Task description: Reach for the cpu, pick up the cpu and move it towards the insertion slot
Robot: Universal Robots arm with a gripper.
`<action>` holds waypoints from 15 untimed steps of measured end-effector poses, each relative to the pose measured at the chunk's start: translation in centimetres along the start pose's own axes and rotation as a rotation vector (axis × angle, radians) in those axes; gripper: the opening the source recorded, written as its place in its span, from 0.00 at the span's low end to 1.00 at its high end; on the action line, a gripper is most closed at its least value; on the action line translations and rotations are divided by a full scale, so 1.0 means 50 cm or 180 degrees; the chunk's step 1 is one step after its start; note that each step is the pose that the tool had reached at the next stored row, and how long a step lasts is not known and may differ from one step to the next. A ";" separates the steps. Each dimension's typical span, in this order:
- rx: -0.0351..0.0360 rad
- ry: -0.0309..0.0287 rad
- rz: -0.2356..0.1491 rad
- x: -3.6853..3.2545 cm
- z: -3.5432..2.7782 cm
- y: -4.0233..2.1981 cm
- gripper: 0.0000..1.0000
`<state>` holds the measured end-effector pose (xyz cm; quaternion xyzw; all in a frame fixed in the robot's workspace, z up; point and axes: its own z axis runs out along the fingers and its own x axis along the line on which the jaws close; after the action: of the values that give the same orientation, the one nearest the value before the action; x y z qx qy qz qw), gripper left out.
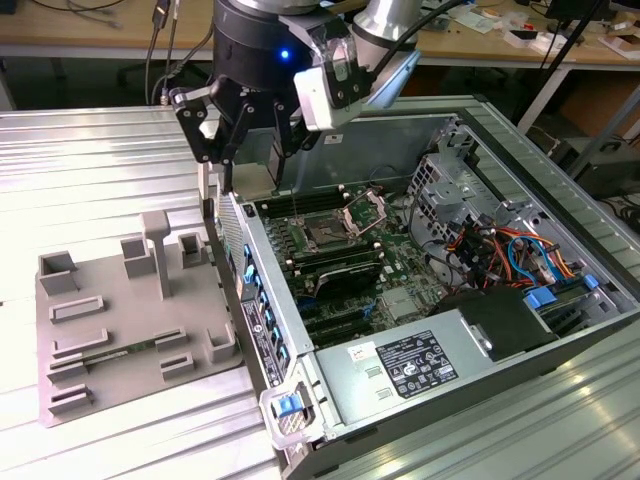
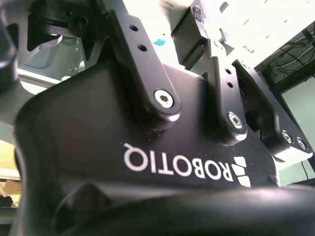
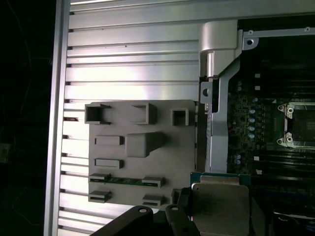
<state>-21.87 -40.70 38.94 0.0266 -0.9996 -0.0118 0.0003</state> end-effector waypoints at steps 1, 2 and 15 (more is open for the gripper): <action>0.0000 0.0000 0.0000 0.000 0.000 0.000 0.55; 0.0000 0.0000 0.0000 -0.001 0.000 0.000 0.55; 0.0000 0.0000 0.0000 -0.006 0.002 0.000 0.55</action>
<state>-21.57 -40.70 38.83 0.0266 -0.9996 -0.0117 0.0003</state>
